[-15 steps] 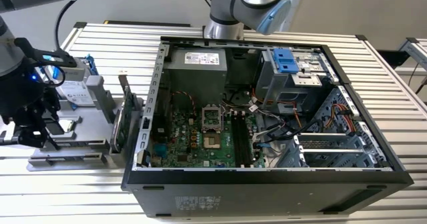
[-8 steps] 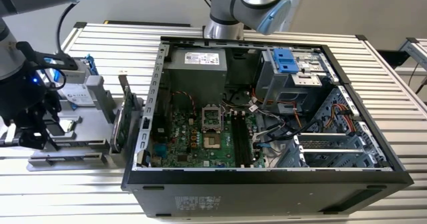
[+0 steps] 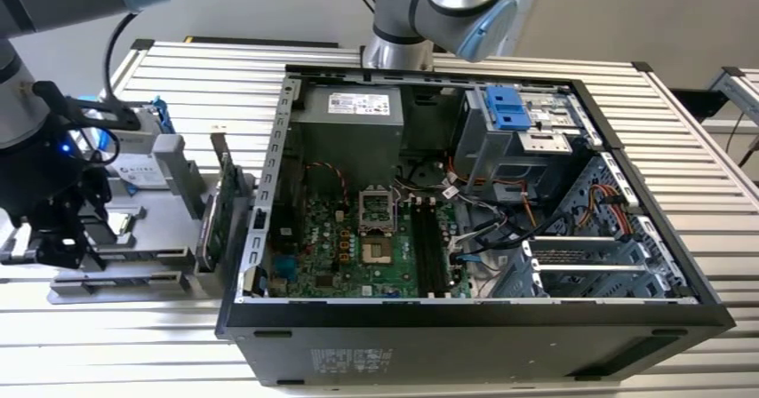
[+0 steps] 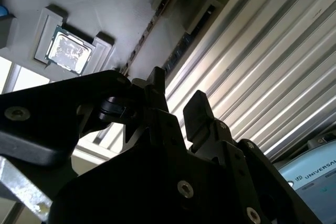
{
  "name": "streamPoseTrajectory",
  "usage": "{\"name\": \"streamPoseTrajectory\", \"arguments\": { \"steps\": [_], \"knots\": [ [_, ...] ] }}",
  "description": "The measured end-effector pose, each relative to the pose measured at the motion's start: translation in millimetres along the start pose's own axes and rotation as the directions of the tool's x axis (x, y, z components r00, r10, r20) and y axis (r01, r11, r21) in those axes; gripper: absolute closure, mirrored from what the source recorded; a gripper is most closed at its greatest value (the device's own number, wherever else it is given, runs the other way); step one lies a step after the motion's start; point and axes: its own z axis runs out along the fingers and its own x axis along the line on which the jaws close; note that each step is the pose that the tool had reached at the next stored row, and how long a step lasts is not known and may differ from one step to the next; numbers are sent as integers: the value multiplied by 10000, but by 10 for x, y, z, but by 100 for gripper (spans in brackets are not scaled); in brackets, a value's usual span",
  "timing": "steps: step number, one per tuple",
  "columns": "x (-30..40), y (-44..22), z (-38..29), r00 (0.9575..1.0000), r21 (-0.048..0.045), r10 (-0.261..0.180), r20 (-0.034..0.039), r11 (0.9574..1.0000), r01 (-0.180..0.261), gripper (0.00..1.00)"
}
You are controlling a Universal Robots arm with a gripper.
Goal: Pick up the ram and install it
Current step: 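Pick up the ram and move it above insertion slot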
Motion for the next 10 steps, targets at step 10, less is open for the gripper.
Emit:
{"name": "streamPoseTrajectory", "arguments": {
  "steps": [10],
  "knots": [
    [-4,-1,78,10000,1,0,-5,10000,0,0]
  ]
}}
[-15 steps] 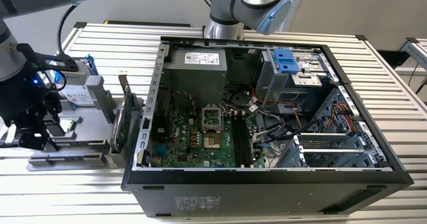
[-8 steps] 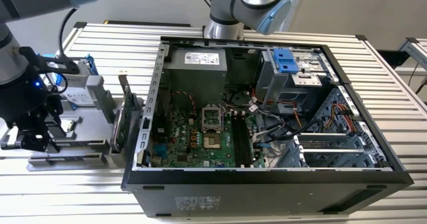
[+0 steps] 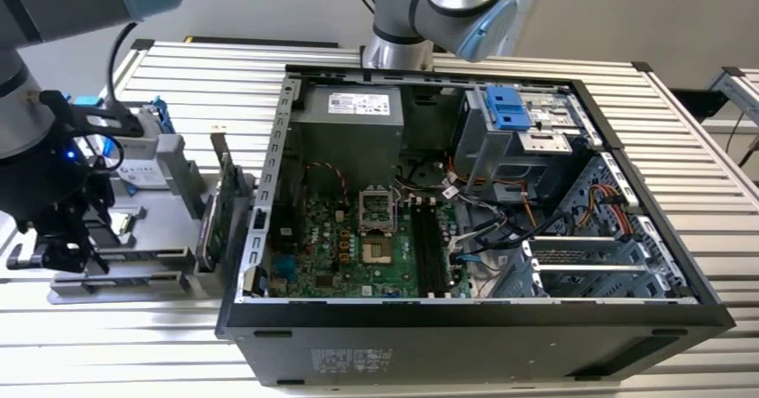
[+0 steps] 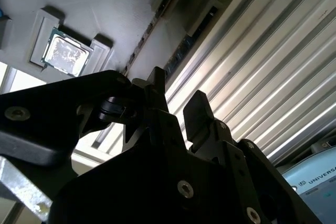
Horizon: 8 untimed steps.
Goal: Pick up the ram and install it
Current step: 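Pick up the ram and move it above insertion slot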
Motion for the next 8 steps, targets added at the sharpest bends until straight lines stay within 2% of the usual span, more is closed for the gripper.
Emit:
{"name": "streamPoseTrajectory", "arguments": {
  "steps": [8],
  "knots": [
    [-3,0,66,10000,0,-19,-13,10000,19,0]
  ]
}}
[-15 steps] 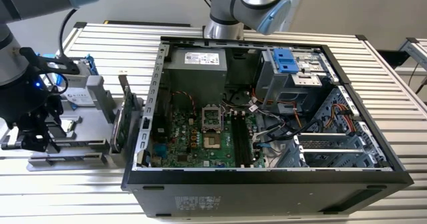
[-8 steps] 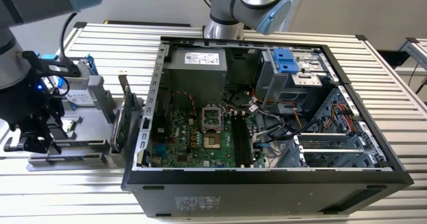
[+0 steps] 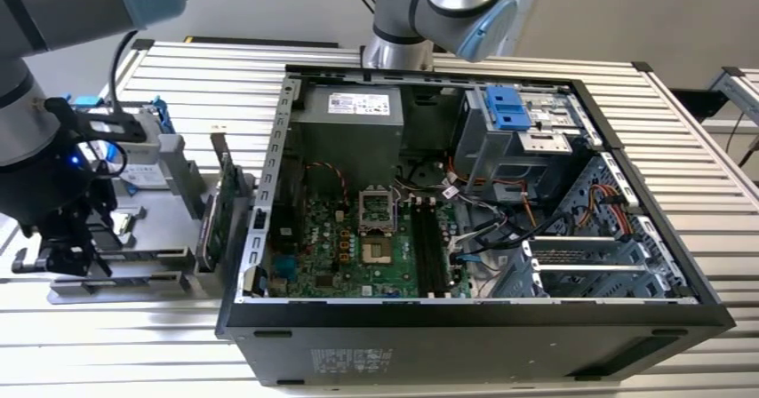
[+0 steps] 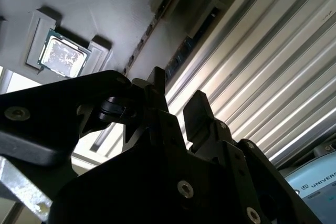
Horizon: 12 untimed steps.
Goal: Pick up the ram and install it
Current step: 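Pick up the ram and move it above insertion slot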
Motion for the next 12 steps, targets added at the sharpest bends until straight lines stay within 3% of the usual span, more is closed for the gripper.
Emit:
{"name": "streamPoseTrajectory", "arguments": {
  "steps": [12],
  "knots": [
    [-3,0,66,9999,5,-124,-3,9999,124,0]
  ]
}}
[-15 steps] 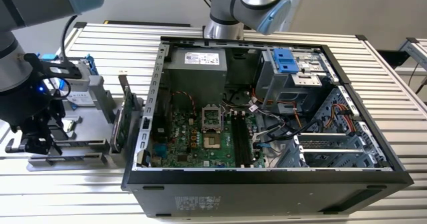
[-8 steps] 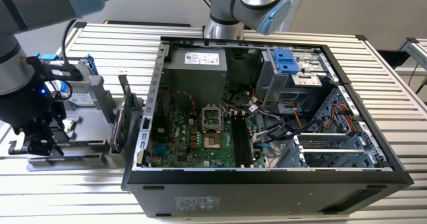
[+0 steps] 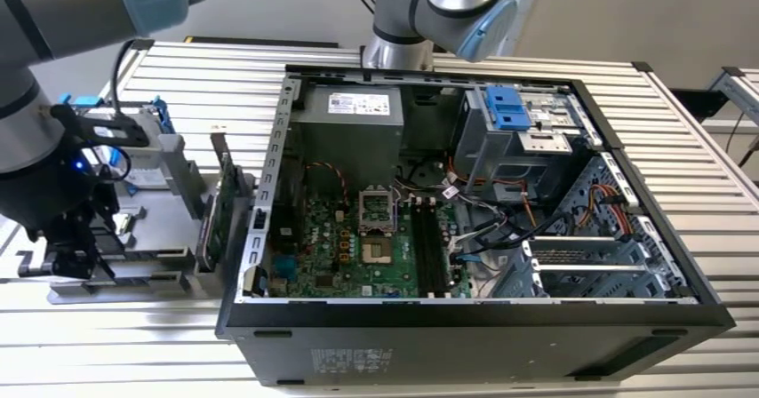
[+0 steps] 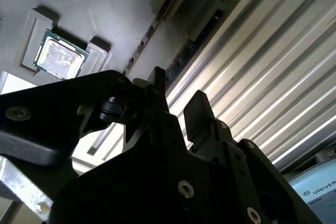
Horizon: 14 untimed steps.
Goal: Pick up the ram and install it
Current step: 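Pick up the ram and move it above insertion slot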
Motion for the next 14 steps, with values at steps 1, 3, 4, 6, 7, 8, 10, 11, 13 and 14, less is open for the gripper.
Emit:
{"name": "streamPoseTrajectory", "arguments": {
  "steps": [1,3,4,6,7,8,10,11,13,14],
  "knots": [
    [0,0,5,10000,1,0,0,10000,0,0],
    [-1,0,15,10000,2,0,1,10000,0,0],
    [-1,0,19,10000,0,0,0,10000,0,0],
    [-1,0,29,10000,0,0,-1,10000,0,0],
    [-1,0,33,10000,0,0,-1,10000,0,0],
    [-2,0,39,10000,0,0,-1,10000,0,0],
    [-2,-1,49,10000,0,0,-1,10000,0,0],
    [-3,-1,55,10000,1,0,-1,10000,0,0],
    [-3,-1,66,10000,0,0,-2,10000,0,0],
    [-3,-1,71,10000,1,0,-1,10000,0,0]
  ]
}}
